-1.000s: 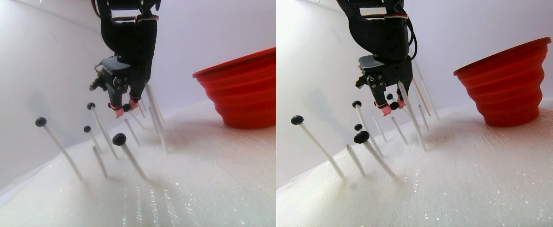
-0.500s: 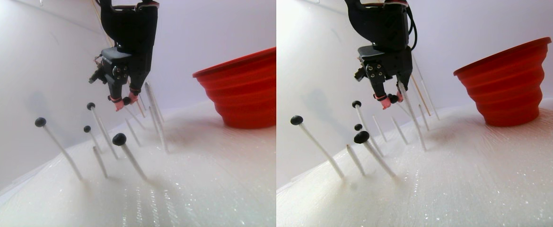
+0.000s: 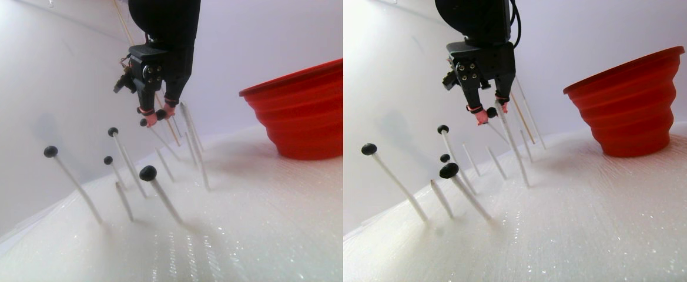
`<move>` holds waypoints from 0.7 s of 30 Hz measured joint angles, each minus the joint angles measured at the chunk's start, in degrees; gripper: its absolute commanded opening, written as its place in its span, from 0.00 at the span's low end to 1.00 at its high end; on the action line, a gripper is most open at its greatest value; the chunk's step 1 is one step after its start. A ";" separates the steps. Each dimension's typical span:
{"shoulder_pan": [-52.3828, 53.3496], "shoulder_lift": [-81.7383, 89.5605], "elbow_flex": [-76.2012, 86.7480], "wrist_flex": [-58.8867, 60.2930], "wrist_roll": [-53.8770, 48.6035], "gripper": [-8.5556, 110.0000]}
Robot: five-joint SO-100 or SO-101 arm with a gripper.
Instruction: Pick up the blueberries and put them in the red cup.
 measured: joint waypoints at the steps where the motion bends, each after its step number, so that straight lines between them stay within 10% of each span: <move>1: 0.18 0.44 0.18 0.18 0.18 0.17; 21: 3.78 8.61 1.23 5.80 0.79 0.17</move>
